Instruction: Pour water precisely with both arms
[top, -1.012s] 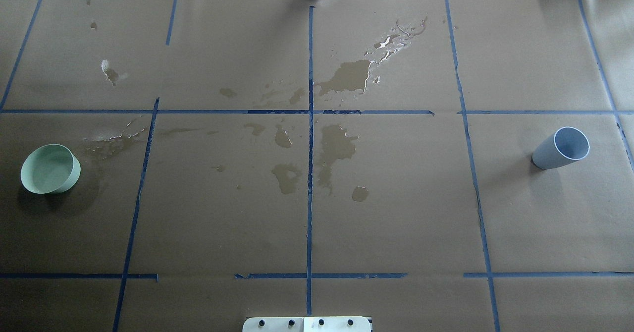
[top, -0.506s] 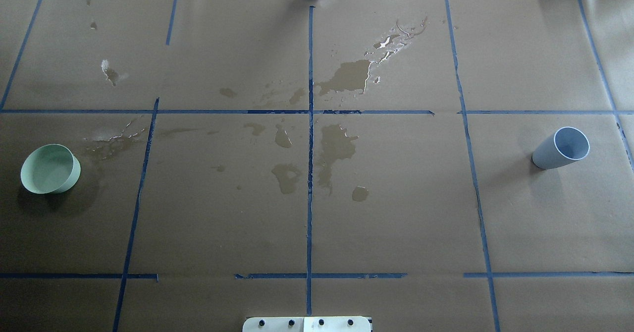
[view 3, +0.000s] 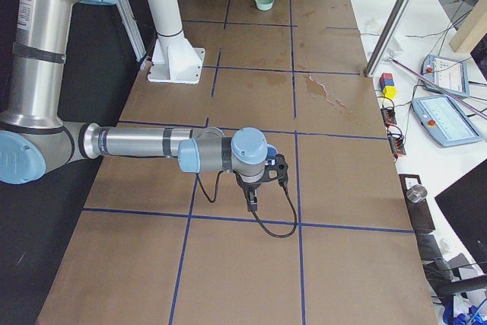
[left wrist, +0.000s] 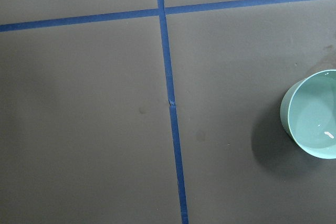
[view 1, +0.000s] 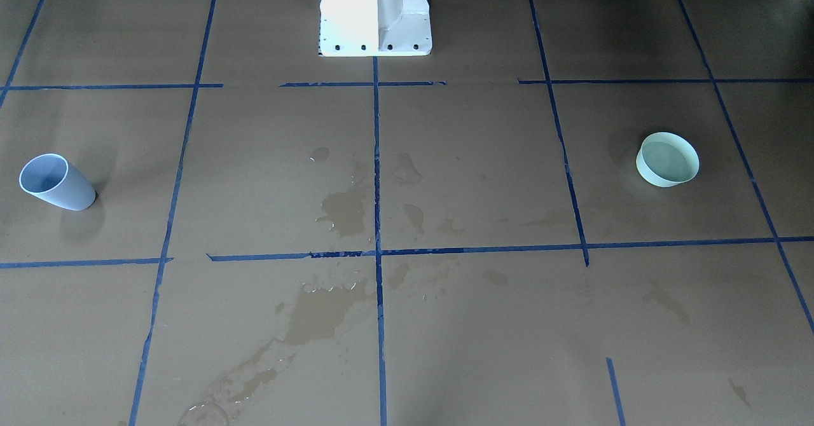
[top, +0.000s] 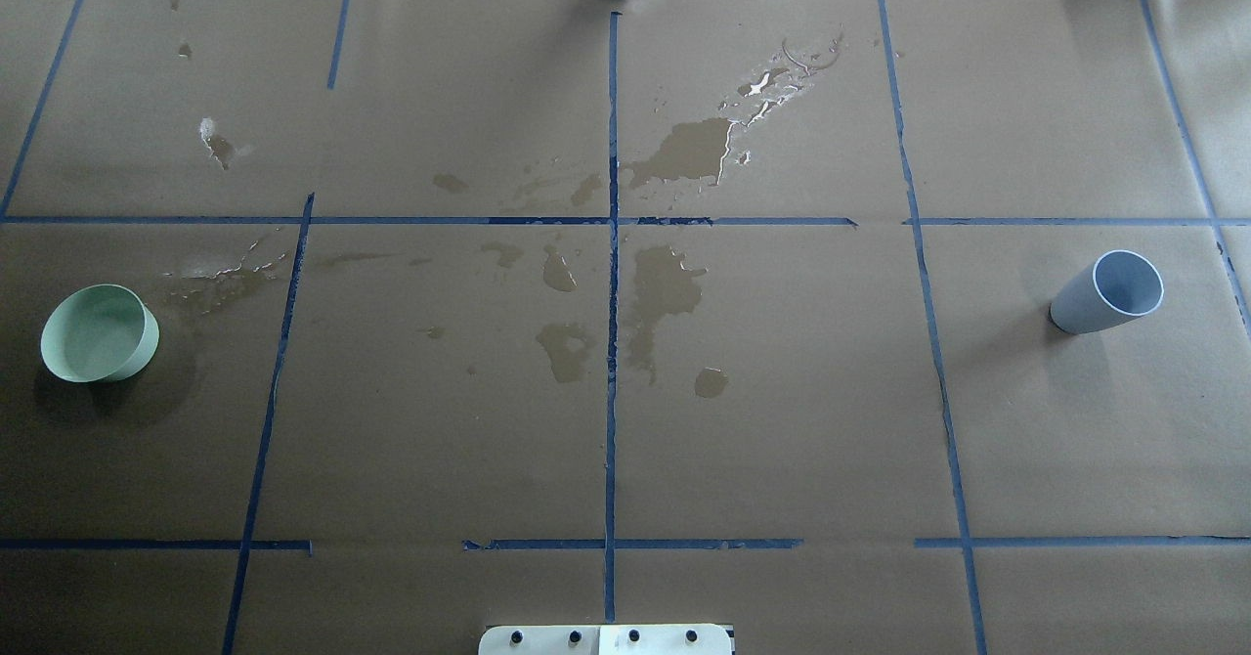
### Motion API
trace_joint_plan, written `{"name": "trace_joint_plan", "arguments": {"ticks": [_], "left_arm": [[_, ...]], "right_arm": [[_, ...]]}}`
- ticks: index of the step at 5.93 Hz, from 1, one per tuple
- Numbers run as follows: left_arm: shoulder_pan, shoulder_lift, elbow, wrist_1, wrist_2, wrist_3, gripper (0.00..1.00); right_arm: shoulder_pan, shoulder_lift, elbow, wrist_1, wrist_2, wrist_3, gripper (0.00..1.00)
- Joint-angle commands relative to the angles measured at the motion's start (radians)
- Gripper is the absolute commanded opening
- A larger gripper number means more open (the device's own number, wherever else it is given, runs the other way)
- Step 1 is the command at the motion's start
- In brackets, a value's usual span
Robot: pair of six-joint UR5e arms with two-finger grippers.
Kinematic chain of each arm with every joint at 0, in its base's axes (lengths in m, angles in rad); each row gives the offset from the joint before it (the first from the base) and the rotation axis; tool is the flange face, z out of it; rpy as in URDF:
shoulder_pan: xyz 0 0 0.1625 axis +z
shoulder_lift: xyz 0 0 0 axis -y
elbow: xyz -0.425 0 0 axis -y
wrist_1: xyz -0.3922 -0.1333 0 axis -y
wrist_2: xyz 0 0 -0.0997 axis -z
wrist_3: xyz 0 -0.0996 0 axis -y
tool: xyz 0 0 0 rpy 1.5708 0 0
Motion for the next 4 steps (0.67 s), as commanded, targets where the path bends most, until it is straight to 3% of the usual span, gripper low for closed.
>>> {"name": "trace_joint_plan", "arguments": {"ticks": [1, 4], "left_arm": [[0.0, -0.001, -0.018, -0.003, -0.002, 0.0, 1.0], [0.003, -0.003, -0.025, -0.009, -0.008, 0.0, 1.0]], "right_arm": [[0.0, -0.006, -0.001, 0.026, 0.0, -0.001, 1.0], [0.0, -0.025, -0.008, 0.094, -0.002, 0.003, 1.0]]}}
